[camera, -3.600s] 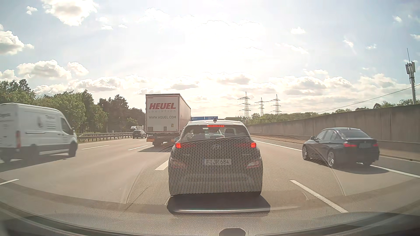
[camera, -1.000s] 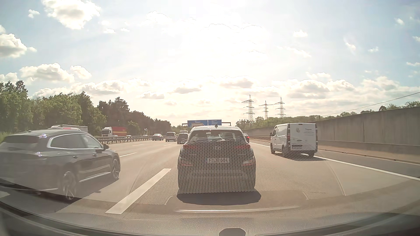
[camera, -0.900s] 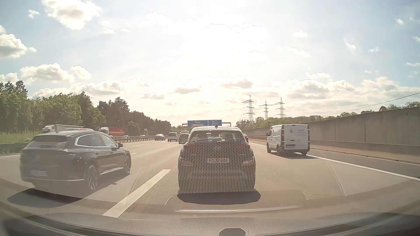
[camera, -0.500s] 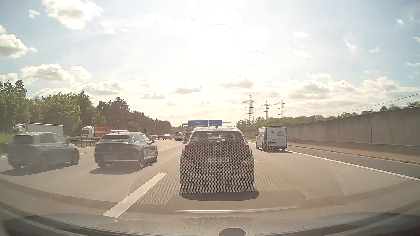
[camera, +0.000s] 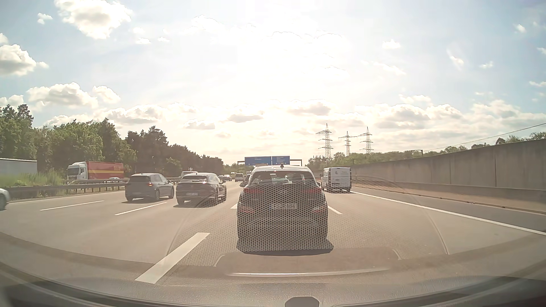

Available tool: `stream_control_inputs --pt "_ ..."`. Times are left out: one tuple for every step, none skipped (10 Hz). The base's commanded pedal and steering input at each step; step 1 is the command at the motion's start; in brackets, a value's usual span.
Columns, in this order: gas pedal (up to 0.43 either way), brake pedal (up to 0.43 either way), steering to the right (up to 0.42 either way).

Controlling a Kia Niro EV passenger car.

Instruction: Follow the waypoints while adhering to traffic rules and regulations

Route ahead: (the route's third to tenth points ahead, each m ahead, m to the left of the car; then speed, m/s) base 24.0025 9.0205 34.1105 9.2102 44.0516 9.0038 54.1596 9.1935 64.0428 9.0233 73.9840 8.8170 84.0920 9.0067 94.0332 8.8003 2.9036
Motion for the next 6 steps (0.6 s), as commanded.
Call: stream_control_inputs --pt "0.11 0.0 -0.009" --pt "0.11 0.0 -0.009" --pt "0.118 0.0 -0.01" --pt "0.13 0.0 -0.01" --pt "0.138 0.0 -0.009" --pt "0.15 0.0 -0.008"
